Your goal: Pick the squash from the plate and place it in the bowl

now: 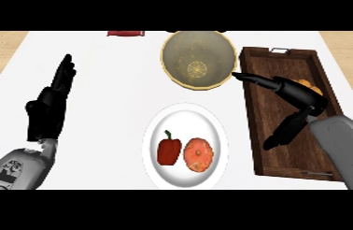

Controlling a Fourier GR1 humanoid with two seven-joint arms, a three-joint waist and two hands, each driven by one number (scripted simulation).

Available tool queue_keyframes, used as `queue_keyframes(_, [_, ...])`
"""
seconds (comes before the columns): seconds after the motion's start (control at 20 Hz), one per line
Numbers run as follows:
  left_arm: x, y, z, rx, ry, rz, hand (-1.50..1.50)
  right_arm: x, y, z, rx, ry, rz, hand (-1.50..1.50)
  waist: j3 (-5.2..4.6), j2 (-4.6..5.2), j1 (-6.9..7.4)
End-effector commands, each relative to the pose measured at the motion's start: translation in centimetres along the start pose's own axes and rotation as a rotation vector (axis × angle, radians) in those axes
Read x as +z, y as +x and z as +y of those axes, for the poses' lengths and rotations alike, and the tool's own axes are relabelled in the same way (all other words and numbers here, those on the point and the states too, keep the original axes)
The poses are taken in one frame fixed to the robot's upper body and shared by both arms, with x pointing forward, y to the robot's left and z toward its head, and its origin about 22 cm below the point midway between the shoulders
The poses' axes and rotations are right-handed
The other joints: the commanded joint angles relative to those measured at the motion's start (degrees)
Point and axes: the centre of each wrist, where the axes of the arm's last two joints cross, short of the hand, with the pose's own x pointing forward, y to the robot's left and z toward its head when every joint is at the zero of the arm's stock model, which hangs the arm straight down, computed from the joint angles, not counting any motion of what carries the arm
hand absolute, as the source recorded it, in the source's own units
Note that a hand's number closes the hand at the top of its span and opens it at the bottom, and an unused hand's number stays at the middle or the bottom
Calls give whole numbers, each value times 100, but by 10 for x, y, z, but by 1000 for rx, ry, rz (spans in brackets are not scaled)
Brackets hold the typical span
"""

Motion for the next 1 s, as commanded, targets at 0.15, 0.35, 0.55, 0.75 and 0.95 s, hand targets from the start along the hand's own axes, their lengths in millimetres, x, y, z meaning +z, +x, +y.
queue_keyframes(0.15, [-7,5,13,6,10,-1,0,-58,44,33,170,226,88,-150,-1,-8,-13])
queue_keyframes(0.35, [-7,1,6,16,2,-12,0,-74,45,32,181,330,132,-150,3,15,20])
queue_keyframes(0.55, [3,17,4,0,8,-11,0,-76,60,60,203,394,137,-150,6,-1,5])
queue_keyframes(0.75, [9,10,13,-4,-2,-11,0,-78,72,74,262,458,202,-150,4,-9,-5])
queue_keyframes(0.95, [-8,1,2,6,16,8,0,-93,53,90,342,513,313,-150,3,21,-12])
